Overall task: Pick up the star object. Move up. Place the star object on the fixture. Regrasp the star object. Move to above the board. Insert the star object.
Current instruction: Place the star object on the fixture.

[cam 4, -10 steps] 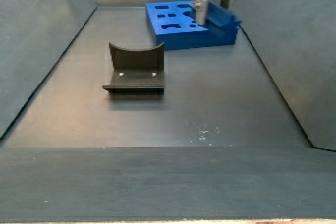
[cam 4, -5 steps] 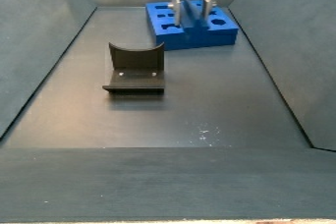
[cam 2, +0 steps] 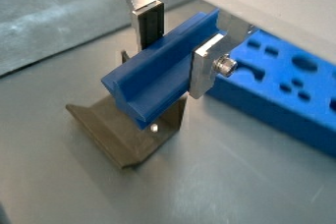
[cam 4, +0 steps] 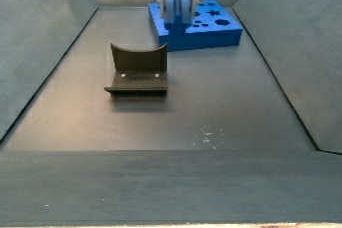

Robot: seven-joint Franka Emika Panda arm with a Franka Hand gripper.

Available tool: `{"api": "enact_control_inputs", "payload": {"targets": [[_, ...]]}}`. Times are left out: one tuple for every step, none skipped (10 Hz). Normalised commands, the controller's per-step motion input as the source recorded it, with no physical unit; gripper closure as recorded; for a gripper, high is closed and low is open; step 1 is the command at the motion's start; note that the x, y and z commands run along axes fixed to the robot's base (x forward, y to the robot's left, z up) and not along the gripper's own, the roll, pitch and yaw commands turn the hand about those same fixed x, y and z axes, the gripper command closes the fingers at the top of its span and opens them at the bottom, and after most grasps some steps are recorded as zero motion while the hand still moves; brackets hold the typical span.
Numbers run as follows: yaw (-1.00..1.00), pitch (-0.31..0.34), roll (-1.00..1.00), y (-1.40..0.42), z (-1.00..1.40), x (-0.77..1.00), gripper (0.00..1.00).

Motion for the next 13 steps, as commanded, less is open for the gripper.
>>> {"api": "enact_control_inputs", "payload": {"targets": [[0.09,0.121,-1.0,0.2,0.19,1.0,1.0],[0.05,0.157,-1.0,0.15,0.11,1.0,1.0],[0.04,0.171,-1.0,0.13,0.08,1.0,1.0],[0.0,0.195,-1.0,0.1,0.04,0.94,1.0],[-0.04,0.182,-0.84,0.08,0.01,0.89,1.0],[-0.06,0.164,-0.69,0.07,0.0,0.84,1.0],[-0.08,0.145,-0.54,0.07,-0.01,0.78,1.0],[-0.1,0.124,-0.33,0.06,-0.01,0.7,1.0],[-0.09,0.107,-0.23,0.04,-0.01,0.64,1.0],[-0.09,0.085,-0.19,0.05,-0.01,0.54,1.0],[-0.08,0.08,-0.18,0.05,-0.01,0.47,1.0],[-0.07,0.081,-0.17,0.05,-0.01,0.39,1.0],[-0.07,0.082,-0.17,0.05,-0.01,0.33,1.0]]}}
